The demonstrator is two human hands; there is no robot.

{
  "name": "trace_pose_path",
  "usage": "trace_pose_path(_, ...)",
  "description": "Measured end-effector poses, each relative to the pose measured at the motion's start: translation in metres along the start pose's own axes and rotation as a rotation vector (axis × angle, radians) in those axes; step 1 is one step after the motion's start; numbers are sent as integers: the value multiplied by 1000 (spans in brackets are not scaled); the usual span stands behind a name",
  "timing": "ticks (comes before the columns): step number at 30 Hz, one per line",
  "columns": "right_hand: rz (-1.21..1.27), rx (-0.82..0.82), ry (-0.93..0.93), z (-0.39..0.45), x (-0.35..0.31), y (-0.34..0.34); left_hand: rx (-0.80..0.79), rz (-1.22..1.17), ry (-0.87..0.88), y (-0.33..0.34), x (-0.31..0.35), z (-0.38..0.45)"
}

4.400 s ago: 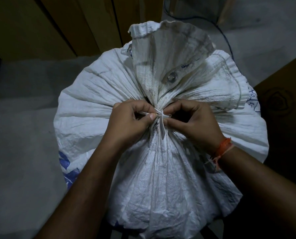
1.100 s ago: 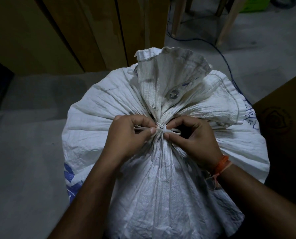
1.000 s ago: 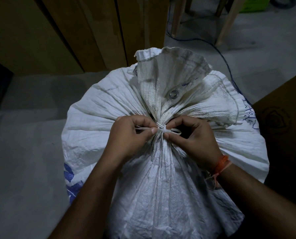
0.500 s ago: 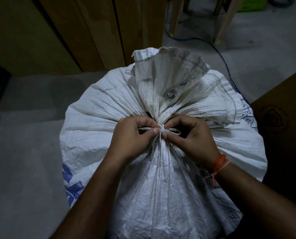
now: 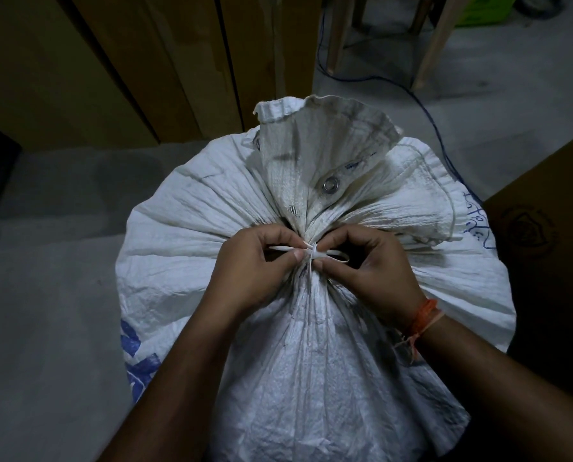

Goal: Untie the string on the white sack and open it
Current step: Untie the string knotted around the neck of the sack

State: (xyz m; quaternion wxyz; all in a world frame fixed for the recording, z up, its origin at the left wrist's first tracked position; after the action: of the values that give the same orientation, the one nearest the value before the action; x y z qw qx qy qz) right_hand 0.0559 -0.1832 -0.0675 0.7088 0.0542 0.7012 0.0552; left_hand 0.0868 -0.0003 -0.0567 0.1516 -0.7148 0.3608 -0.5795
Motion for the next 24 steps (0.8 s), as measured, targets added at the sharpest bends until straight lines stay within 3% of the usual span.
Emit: trace_pose_path(24,7,17,2,0,4,-1,30,-54,-7,-8,-2,-3)
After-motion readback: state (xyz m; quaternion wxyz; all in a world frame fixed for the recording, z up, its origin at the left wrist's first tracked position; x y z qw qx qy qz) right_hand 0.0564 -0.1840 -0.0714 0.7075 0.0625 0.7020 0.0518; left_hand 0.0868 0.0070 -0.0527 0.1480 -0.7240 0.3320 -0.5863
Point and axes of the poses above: each hand's wrist, its own z-axis towards the middle knuckle, its own y-axis out of the palm, x = y × z, the point moved 6 cm from there along z, towards the middle knuckle, and after that the axes turned 15 degrees about z, right-handed, at the moved point
